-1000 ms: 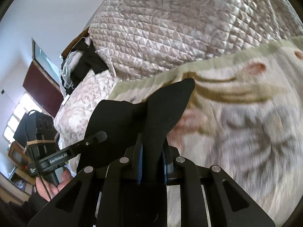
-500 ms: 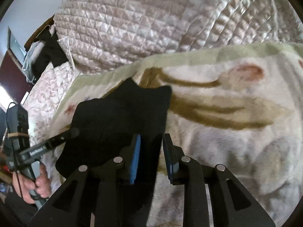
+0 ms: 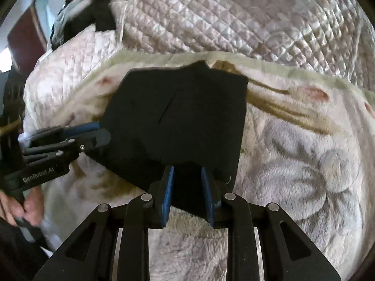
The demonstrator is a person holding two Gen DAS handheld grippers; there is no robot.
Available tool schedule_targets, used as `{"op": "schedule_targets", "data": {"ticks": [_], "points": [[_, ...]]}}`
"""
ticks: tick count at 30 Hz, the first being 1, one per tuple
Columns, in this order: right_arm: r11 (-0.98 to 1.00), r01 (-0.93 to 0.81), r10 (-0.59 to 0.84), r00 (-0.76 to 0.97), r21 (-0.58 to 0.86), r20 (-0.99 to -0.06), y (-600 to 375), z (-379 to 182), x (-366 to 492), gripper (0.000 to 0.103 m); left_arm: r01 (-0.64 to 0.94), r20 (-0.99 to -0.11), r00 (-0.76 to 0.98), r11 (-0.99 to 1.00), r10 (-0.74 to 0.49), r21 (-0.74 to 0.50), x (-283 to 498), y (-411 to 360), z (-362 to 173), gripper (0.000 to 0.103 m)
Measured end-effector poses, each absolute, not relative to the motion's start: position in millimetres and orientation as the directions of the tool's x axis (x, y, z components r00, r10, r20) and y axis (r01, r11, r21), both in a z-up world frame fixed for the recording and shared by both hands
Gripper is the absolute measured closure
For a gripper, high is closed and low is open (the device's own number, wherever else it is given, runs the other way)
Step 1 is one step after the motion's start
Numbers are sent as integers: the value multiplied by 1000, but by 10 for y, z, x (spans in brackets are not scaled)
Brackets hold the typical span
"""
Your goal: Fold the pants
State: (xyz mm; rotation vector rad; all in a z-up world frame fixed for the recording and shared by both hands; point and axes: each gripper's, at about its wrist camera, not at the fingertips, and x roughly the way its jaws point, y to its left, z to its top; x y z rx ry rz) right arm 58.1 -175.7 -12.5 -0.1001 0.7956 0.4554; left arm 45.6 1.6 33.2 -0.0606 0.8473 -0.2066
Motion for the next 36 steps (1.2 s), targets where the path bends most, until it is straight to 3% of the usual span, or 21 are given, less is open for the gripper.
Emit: {"op": "schedule_targets", "data": {"ticks": [18, 36], "points": [[911, -394, 378, 673, 124, -636, -1949, 72, 94, 78, 57, -742, 661, 994, -111, -97, -4, -5, 395, 63], [931, -356, 298, 625, 76, -721, -1933, -313, 121, 75, 12, -789, 612, 998, -57, -64, 41, 37, 158, 49]]}}
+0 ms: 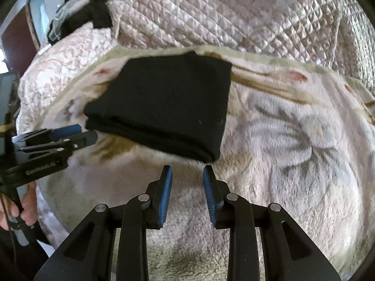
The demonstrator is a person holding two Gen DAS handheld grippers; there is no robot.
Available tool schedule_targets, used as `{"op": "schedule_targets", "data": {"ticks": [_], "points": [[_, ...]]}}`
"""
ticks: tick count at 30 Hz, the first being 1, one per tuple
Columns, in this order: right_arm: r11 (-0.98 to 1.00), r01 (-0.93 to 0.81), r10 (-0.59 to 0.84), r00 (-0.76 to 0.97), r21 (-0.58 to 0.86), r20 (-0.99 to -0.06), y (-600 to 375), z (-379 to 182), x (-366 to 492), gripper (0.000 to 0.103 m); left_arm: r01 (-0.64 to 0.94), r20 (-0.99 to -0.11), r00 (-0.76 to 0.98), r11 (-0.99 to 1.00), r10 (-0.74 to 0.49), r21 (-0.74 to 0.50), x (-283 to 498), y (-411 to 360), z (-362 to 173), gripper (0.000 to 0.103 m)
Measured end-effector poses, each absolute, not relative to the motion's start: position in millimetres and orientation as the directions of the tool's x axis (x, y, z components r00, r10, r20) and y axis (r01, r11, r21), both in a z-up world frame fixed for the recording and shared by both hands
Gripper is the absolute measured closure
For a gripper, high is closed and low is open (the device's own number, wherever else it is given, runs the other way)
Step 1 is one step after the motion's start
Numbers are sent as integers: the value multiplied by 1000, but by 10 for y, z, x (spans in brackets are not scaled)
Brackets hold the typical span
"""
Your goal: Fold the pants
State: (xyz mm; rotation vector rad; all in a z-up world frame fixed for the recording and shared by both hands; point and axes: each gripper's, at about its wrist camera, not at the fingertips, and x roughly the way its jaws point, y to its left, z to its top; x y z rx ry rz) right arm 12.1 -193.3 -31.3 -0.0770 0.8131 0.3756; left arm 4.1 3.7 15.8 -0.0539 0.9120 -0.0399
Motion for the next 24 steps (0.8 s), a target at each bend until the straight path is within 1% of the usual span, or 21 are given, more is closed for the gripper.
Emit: {"op": "schedule_targets", "data": {"ticks": [1, 3, 5, 7, 11, 17, 24], "points": [[930, -358, 300, 625, 77, -721, -1930, -311, 123, 74, 11, -793, 606, 998, -57, -64, 47, 42, 139, 49], [926, -369, 309, 620, 80, -721, -1913, -323, 127, 65, 11, -796, 603, 998, -53, -58, 51, 44, 118, 48], [923, -379, 306, 624, 64, -719, -1877, -333, 111, 60, 13, -796, 603, 998, -55, -59, 48, 41, 113, 46], [923, -383, 293, 631, 41, -719, -1853, -339, 98, 60, 13, -797, 602, 998, -52, -55, 49, 37, 109, 46], [925, -375, 298, 630, 55, -718, -1858, -332, 92, 60, 13, -796, 603, 998, -52, -55, 42, 31, 107, 45], [932, -361, 276, 650, 31, -708, -1867, -292, 70, 60, 14, -796, 603, 999, -49, -51, 44, 24, 104, 44], [938, -348, 250, 652, 11, -716, -1860, -320, 87, 60, 21, -797, 602, 999, -52, -49, 52, 6, 95, 37]]}}
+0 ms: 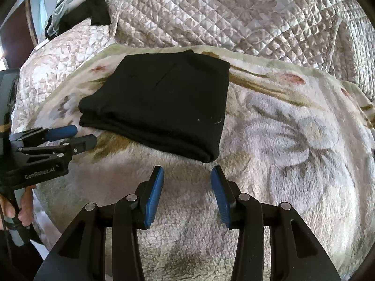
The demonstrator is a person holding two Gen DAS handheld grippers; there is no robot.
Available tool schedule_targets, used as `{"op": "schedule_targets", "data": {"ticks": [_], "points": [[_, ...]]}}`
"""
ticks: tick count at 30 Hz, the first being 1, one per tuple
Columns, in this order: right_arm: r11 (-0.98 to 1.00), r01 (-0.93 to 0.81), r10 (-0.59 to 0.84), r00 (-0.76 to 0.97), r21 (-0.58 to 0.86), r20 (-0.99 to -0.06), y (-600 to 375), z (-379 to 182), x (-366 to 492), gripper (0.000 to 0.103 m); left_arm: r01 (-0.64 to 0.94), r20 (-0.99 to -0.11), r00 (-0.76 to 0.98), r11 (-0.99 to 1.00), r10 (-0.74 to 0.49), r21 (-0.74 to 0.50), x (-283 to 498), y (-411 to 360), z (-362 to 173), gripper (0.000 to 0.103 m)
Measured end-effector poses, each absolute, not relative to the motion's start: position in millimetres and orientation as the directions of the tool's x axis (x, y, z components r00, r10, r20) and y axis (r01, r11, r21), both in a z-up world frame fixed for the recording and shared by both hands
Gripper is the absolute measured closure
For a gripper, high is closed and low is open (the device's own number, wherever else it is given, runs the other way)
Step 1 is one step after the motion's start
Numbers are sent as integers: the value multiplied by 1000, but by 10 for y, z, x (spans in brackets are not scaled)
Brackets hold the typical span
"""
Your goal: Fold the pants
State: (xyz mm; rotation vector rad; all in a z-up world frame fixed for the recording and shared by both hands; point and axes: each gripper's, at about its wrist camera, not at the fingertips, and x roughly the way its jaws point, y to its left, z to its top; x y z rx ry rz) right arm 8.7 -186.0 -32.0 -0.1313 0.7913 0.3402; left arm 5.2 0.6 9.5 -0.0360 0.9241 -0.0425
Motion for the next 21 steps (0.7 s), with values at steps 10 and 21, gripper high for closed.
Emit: {"op": "schedule_targets", "data": {"ticks": [10, 21], "points": [[938, -346, 244, 659, 1, -712, -1862, -324, 82, 60, 27, -797, 602, 999, -50, -42, 57, -18, 85, 32], [936, -351, 237, 661, -15, -712, -1855, -359, 91, 58, 29, -798, 601, 999, -49, -39, 58, -30, 80, 30]]}}
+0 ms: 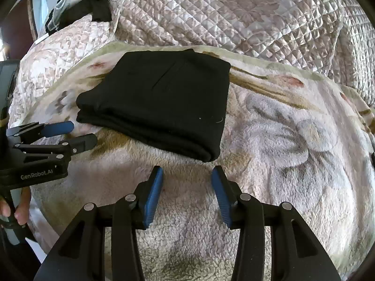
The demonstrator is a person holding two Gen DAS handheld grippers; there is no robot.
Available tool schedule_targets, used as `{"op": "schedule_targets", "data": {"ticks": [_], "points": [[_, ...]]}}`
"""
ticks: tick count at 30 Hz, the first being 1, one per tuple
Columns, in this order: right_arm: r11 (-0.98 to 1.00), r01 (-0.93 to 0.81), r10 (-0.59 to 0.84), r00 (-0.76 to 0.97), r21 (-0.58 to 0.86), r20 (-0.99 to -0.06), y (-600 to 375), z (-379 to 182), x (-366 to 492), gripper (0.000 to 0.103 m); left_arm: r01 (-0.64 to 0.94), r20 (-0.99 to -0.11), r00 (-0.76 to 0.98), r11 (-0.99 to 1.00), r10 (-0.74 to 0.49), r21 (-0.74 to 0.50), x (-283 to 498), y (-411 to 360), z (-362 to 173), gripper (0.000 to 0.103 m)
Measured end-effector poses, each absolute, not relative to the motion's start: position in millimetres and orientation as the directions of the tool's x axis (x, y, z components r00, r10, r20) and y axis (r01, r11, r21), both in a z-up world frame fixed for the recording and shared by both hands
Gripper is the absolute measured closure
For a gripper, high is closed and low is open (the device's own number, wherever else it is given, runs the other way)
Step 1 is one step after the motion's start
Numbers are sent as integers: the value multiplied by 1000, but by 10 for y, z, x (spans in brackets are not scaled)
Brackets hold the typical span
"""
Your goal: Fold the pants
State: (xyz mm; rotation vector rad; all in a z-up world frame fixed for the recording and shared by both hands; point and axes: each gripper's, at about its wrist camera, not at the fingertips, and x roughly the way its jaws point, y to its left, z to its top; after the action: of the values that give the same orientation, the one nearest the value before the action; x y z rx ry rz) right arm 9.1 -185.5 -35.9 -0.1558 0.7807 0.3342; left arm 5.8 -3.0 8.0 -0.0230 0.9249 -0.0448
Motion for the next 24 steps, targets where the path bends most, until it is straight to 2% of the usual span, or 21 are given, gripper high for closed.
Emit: {"op": "schedule_targets", "data": {"ticks": [24], "points": [[938, -347, 234, 670, -19, -705, -1862, -315, 69, 57, 34, -803, 595, 999, -39, -23, 67, -35, 52, 28]]}}
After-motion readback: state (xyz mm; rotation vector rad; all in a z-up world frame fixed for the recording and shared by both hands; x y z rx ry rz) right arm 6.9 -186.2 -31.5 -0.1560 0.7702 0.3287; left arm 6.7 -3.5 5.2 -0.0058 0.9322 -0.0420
